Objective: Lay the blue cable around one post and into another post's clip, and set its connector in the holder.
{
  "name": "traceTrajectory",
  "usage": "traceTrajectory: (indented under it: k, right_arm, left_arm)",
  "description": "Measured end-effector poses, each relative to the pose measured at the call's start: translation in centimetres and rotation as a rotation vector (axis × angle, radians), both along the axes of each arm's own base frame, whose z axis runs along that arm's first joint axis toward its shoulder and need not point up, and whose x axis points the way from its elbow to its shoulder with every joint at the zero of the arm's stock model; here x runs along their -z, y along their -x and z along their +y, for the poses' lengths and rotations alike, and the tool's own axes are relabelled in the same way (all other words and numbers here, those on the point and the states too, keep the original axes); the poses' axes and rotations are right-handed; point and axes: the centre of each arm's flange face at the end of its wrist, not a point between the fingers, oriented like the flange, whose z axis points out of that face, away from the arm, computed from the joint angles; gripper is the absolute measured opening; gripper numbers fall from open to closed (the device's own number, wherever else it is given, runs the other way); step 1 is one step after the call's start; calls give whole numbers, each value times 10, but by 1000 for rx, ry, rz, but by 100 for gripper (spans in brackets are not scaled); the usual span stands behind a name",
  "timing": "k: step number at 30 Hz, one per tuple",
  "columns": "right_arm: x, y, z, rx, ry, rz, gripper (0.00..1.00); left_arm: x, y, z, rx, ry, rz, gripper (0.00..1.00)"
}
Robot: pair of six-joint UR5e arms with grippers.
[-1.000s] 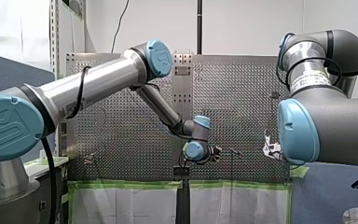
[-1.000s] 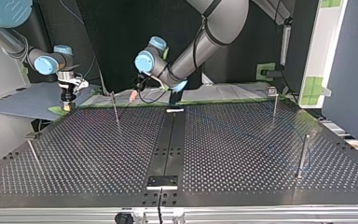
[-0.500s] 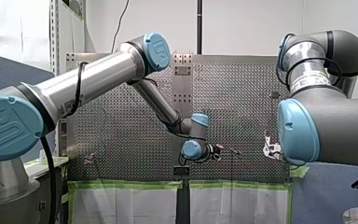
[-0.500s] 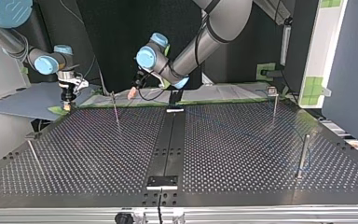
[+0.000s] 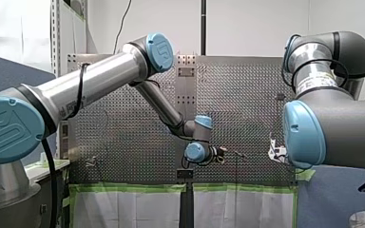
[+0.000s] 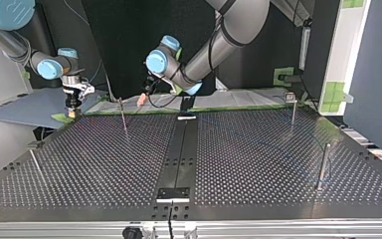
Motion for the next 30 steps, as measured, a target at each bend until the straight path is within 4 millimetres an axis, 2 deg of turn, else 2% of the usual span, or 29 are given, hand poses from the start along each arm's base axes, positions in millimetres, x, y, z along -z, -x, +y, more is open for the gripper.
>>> traceTrajectory:
  k: [23,30]
  right_arm:
    - [3,1,0,2,-3,-6,0]
    - [3,6,-1,12,-3,-2,0]
  left_arm:
    - [-1,0,0,-1,-2,-1,100]
    - [-6,10,0,-3,-48,17,100]
